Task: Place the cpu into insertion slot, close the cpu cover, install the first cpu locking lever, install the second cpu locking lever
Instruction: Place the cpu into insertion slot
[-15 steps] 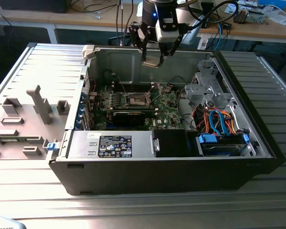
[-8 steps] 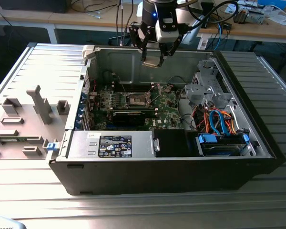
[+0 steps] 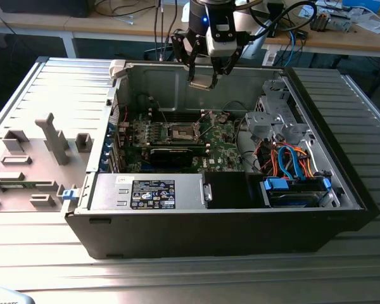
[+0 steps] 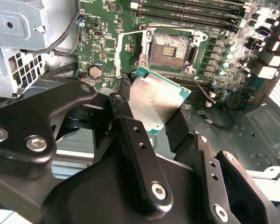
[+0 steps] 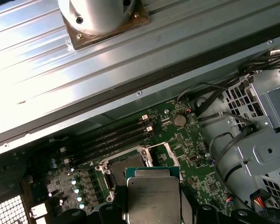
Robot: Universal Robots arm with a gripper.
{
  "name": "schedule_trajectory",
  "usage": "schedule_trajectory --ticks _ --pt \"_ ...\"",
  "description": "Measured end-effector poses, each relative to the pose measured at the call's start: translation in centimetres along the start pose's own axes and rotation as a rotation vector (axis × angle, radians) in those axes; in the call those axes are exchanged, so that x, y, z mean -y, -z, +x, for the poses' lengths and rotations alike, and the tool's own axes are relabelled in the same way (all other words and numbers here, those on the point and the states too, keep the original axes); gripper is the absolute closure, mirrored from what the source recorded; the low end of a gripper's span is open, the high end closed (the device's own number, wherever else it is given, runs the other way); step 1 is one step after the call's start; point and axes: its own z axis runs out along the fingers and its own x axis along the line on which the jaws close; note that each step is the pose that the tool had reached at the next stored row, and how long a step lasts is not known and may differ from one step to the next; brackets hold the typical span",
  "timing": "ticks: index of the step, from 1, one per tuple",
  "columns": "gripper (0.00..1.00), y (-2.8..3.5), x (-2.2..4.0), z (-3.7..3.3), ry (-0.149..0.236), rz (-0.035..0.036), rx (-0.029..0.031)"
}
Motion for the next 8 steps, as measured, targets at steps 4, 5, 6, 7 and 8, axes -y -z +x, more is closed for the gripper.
schedule_trajectory --ticks 4,5,6,7,8 --pt "0.45 -0.01 0.00 0.00 -0.003 -0.0001 0.0003" --pt "0.45 -0.01 0.00 0.00 -0.004 -0.0001 0.0004" --pt "0.45 -0.01 0.00 0.00 -0.005 -0.0001 0.0004" --pt "0.45 -0.01 0.00 0.00 -0.005 -0.0001 0.0004" --pt "0.45 -0.01 0.00 0.00 -0.006 -0.0002 0.0005"
